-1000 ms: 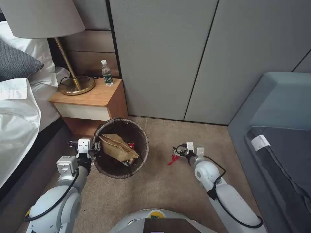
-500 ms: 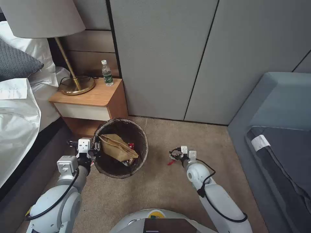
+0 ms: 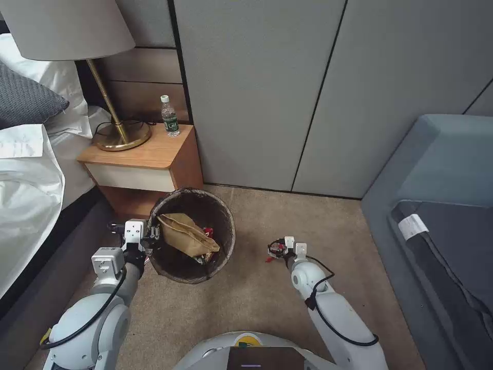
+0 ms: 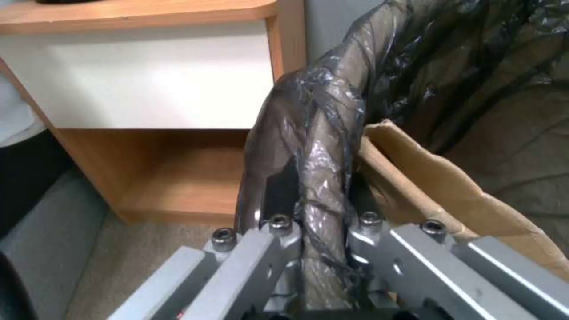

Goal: Pick up the trash bin, then pick up the garbage from the floor and place it into the trash bin.

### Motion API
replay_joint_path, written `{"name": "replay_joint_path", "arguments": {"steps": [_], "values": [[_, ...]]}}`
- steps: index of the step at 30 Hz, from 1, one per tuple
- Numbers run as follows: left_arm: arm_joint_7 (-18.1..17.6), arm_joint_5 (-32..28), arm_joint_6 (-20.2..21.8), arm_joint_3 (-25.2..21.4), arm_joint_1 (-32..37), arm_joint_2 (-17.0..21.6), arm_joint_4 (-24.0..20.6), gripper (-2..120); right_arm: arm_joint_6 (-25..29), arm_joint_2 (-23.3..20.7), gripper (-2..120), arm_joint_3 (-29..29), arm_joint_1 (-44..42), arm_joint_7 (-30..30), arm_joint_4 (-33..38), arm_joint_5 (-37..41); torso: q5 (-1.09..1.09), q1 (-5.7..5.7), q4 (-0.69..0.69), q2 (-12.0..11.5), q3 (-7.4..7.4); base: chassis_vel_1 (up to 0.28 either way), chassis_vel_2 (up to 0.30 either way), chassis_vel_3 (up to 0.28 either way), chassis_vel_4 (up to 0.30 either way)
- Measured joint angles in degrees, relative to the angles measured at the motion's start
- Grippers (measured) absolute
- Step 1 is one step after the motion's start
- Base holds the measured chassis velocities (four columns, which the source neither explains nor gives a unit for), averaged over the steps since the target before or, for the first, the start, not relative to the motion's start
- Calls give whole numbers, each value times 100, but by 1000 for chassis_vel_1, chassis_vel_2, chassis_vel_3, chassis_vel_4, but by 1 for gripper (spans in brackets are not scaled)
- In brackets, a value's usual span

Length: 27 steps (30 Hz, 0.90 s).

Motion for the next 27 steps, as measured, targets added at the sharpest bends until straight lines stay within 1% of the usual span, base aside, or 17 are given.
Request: {"name": "replay_joint_path", "arguments": {"steps": [8,15,27], "values": [[0,11,-2,8,14,-1,0,3,-129,91,100,-27,127,112,-102,108,0,0,0,0,0,0,0,0,0],[2,16,-2,13,27,0,-4,3,-451,173,100,-114,271,363,-221,315,0,0,0,0,0,0,0,0,0],[6,23,-6,9,44,-7,-10,3,-550,215,100,-147,417,445,-488,413,0,0,0,0,0,0,0,0,0]]}}
